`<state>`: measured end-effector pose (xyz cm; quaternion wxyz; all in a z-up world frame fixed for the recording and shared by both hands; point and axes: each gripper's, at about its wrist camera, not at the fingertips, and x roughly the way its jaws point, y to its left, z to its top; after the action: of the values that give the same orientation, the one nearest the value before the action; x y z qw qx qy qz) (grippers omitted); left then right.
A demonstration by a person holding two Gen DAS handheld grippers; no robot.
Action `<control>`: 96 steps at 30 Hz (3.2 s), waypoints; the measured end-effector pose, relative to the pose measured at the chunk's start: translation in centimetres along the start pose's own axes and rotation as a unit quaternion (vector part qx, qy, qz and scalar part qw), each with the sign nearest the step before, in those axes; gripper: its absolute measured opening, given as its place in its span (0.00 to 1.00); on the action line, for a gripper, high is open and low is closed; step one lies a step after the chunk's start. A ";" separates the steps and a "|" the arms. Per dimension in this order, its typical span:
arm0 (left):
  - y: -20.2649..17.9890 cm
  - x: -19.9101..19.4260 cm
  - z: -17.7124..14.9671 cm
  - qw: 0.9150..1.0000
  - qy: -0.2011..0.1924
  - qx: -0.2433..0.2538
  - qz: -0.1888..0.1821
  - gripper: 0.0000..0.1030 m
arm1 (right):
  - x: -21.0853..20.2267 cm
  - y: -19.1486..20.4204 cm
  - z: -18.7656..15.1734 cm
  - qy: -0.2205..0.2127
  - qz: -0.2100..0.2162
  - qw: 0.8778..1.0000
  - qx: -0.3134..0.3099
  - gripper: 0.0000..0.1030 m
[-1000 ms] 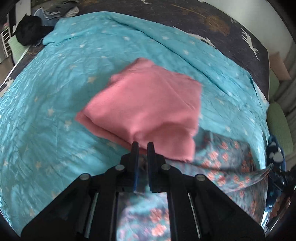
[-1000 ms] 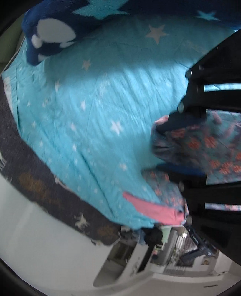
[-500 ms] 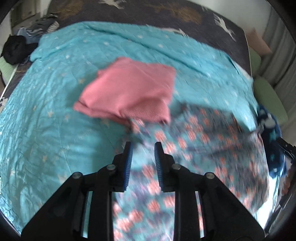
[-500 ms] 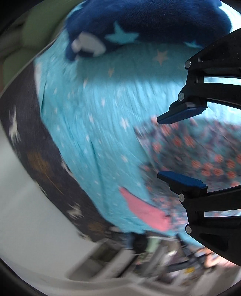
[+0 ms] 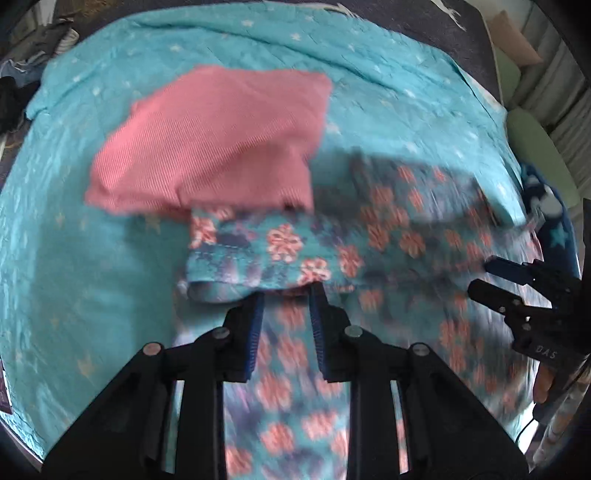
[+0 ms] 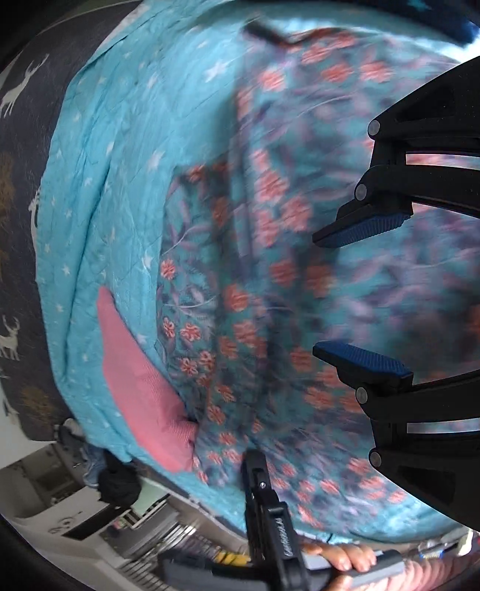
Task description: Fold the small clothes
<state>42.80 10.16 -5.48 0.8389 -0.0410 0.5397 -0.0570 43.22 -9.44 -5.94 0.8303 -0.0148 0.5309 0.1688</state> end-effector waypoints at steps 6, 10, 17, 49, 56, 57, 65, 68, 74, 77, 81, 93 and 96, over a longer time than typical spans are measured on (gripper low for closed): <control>2.2 -3.2 5.6 0.992 -0.111 -0.048 0.038 0.37 | 0.3 -3.0 6.1 -0.076 -0.057 0.994 0.061 0.52; 3.7 -4.8 4.5 0.990 -0.129 -0.051 0.031 0.38 | -0.9 -6.6 5.0 -0.083 -0.015 0.986 0.146 0.52; 4.7 -4.8 -5.3 0.998 -0.062 0.011 0.006 0.52 | -7.7 -7.5 -5.5 -0.094 0.008 0.989 0.112 0.52; 6.4 -4.3 -17.0 0.939 -0.079 -0.268 -0.200 0.07 | -8.1 -11.8 -20.9 -0.163 0.211 0.882 0.389 0.08; 6.8 -9.0 -18.3 0.924 -0.143 -0.264 -0.237 0.04 | -10.1 -11.5 -21.5 -0.199 0.246 0.864 0.391 0.07; 6.7 -9.9 -18.5 0.924 -0.149 -0.257 -0.241 0.04 | -11.2 -11.0 -21.5 -0.206 0.248 0.867 0.381 0.06; 4.6 -15.3 -25.6 0.955 -0.140 -0.169 -0.198 0.04 | -18.0 -7.6 -26.4 -0.192 0.188 0.916 0.298 0.07; 3.3 -14.8 -28.8 0.973 -0.106 -0.129 -0.158 0.04 | -17.9 -7.0 -30.3 -0.154 0.155 0.929 0.298 0.07; 3.5 -14.0 -31.9 0.986 -0.081 -0.106 -0.101 0.07 | -16.2 -7.6 -36.4 -0.097 0.131 0.922 0.350 0.10; 3.9 -14.5 -32.0 0.986 -0.085 -0.108 -0.093 0.11 | -17.1 -8.0 -37.0 -0.100 0.123 0.921 0.357 0.13; 3.3 -15.2 -31.8 0.990 -0.089 -0.087 -0.067 0.36 | -19.6 -7.1 -36.8 -0.131 0.015 0.939 0.316 0.21; 1.7 -19.7 -31.4 0.990 -0.136 -0.040 -0.001 0.41 | -19.0 1.8 -30.7 -0.144 0.036 0.975 0.165 0.27; 0.0 -20.5 -30.3 0.988 -0.152 -0.015 -0.010 0.41 | -17.2 3.6 -28.6 -0.132 0.055 0.980 0.137 0.27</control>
<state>6.82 12.80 0.43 0.9101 -0.0670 0.4059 -0.0500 10.56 -16.47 -2.57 0.8767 0.1505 0.4348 0.1402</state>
